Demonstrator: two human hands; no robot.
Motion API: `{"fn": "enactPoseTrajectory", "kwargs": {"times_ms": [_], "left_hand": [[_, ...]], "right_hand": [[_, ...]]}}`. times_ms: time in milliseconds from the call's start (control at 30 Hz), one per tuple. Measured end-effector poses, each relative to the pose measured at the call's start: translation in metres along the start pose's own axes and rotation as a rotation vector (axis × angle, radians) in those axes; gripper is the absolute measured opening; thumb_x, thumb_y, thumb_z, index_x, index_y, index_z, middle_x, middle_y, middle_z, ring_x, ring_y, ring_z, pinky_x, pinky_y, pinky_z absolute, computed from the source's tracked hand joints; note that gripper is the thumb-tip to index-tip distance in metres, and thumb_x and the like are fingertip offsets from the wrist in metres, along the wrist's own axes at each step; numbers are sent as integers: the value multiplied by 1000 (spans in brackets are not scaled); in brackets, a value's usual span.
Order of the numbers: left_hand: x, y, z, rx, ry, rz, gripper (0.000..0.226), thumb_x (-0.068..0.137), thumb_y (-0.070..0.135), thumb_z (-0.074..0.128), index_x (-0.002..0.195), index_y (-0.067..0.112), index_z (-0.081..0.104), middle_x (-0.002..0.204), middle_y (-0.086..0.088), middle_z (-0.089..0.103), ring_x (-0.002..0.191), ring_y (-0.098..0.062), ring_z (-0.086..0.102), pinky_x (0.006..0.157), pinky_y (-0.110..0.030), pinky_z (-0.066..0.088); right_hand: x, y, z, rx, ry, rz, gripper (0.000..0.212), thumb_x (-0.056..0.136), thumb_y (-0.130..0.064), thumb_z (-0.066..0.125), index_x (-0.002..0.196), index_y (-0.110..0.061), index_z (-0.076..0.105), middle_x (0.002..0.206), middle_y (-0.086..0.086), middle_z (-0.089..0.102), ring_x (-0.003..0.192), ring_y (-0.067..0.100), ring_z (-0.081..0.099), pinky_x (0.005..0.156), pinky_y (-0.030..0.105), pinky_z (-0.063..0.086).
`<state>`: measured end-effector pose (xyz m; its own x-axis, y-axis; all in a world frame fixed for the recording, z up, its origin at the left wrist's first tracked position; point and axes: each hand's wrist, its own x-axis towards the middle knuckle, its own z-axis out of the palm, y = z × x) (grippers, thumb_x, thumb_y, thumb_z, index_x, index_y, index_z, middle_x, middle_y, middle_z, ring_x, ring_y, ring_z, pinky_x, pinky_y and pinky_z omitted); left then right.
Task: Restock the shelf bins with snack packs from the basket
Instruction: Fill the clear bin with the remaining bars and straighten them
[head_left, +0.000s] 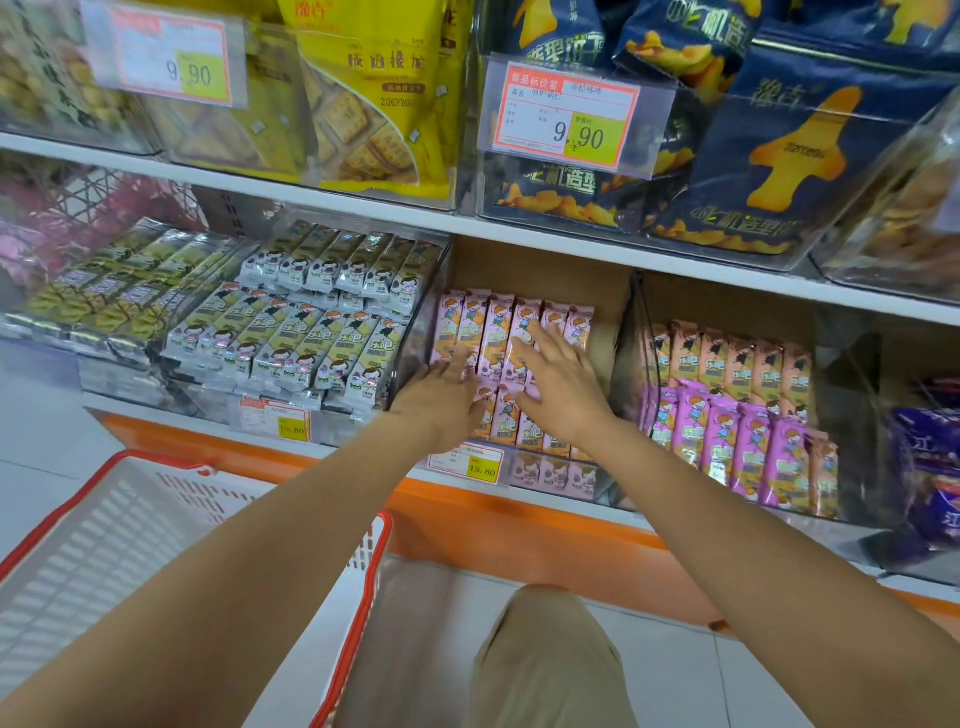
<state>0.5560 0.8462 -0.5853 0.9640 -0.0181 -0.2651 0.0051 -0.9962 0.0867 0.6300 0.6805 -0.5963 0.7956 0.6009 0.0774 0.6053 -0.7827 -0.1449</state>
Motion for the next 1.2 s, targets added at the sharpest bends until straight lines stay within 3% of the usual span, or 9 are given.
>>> {"fn": "enactPoseTrajectory", "kwargs": {"times_ms": [333, 533, 633, 733, 800, 867, 967, 1033, 1200], "left_hand": [[-20, 13, 9, -50, -21, -43, 57, 106, 43, 14, 157, 19, 15, 165, -8, -3, 152, -24, 5, 120, -38, 8], [-27, 3, 11, -84, -34, -27, 64, 105, 49, 13, 154, 10, 25, 163, -9, 15, 149, -22, 19, 117, -40, 27], [-35, -4, 14, -20, 77, 17, 67, 104, 50, 11, 137, 7, 50, 147, -16, 46, 130, -28, 48, 99, -41, 46], [-46, -10, 13, 67, 381, 246, 69, 96, 45, 12, 115, 5, 65, 119, -14, 64, 110, -32, 59, 91, -43, 49], [-49, -18, 9, 168, 583, 319, 54, 95, 33, 26, 111, 4, 68, 120, -15, 65, 118, -34, 56, 104, -44, 38], [-55, -23, 0, 250, 658, 232, 54, 95, 32, 28, 122, 3, 64, 132, -15, 59, 131, -34, 48, 114, -47, 27], [-62, -36, -1, 351, 551, 13, 67, 96, 38, 10, 147, 9, 40, 155, -12, 36, 147, -30, 26, 121, -51, 14], [-64, -45, 5, 340, 497, -55, 70, 95, 39, 2, 153, 11, 29, 159, -11, 27, 149, -28, 19, 122, -51, 6], [-61, -50, 15, 252, 535, -42, 63, 97, 37, 16, 146, 7, 43, 151, -15, 42, 141, -33, 36, 117, -51, 27]], "right_hand": [[-11, 3, 0, 69, -2, -23, 67, 97, -37, 54, 154, -24, 21, 164, 2, -4, 150, 22, -5, 120, 44, 4], [-5, -16, 0, 100, -49, -128, 61, 100, -31, 49, 154, -26, 22, 164, 1, -2, 151, 20, -1, 121, 44, 8], [4, -25, 1, 82, -95, -201, 54, 102, -27, 45, 153, -28, 26, 164, 0, -1, 150, 20, 0, 119, 42, 6], [15, -30, 4, 28, -118, -215, 50, 103, -28, 42, 151, -30, 30, 164, -3, 1, 150, 21, 1, 120, 43, 6], [21, -33, 6, 20, -137, -189, 49, 103, -29, 40, 151, -31, 30, 164, -3, 1, 150, 21, 1, 121, 44, 5], [24, -34, 6, -9, -141, -174, 47, 103, -35, 39, 149, -31, 32, 164, -2, 0, 150, 21, 0, 121, 44, 4], [24, -35, 9, -92, -137, -168, 49, 103, -41, 35, 151, -31, 28, 164, -1, -4, 150, 21, -4, 120, 43, 2], [23, -34, 11, -119, -125, -163, 52, 103, -43, 34, 153, -32, 23, 164, -2, -7, 150, 20, -5, 120, 42, 1], [23, -33, 15, -64, -61, -177, 50, 102, -41, 41, 150, -31, 32, 164, -1, 5, 149, 21, 3, 117, 41, 6]]}}
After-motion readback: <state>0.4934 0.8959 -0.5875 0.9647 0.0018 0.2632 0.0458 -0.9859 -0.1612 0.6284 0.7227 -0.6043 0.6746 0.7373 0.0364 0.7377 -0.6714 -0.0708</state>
